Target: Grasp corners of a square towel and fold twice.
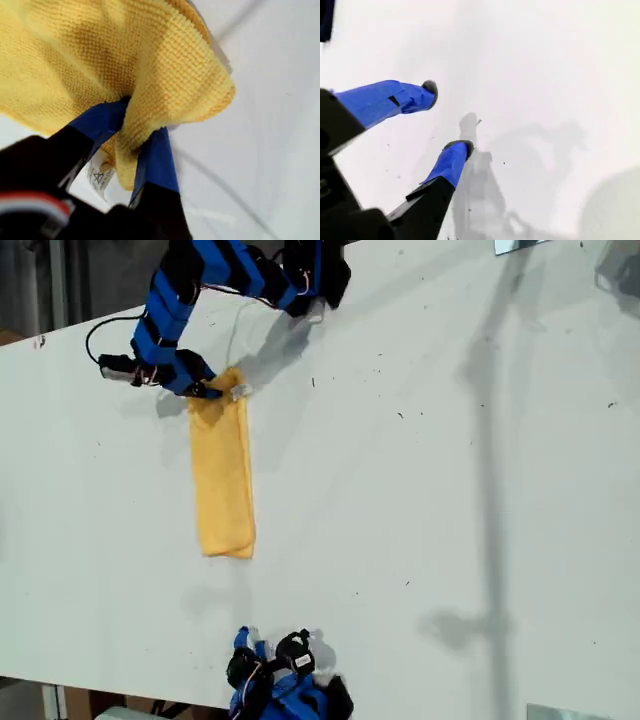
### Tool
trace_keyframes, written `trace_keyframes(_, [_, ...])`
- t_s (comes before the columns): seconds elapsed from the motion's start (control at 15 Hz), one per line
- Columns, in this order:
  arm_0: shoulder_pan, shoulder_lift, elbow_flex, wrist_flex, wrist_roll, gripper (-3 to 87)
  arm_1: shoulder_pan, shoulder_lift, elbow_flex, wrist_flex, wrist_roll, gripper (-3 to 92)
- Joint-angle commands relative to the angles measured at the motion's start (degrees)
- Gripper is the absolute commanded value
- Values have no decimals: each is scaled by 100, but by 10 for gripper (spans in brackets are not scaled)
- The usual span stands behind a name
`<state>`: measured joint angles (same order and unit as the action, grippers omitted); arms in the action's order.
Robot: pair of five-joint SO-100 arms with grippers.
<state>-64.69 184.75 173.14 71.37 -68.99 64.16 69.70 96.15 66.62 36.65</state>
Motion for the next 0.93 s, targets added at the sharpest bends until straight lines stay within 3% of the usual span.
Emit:
trace_keyframes(0.0, [53,659,35,316,-114,233,580,1116,1230,-404,88,0])
trace_keyframes(0.27, [167,1125,176,378,44,219,791,3797,2848,-457,422,-1])
trace_keyframes(0.53, [202,1204,229,387,62,202,334,5818,2399,343,554,-1])
trace_keyframes(0.67, [149,1213,246,387,70,199,-281,5854,1881,-79,545,-1])
trace_keyframes(0.87, [114,1213,264,387,62,198,-1336,4324,343,-721,677,-1])
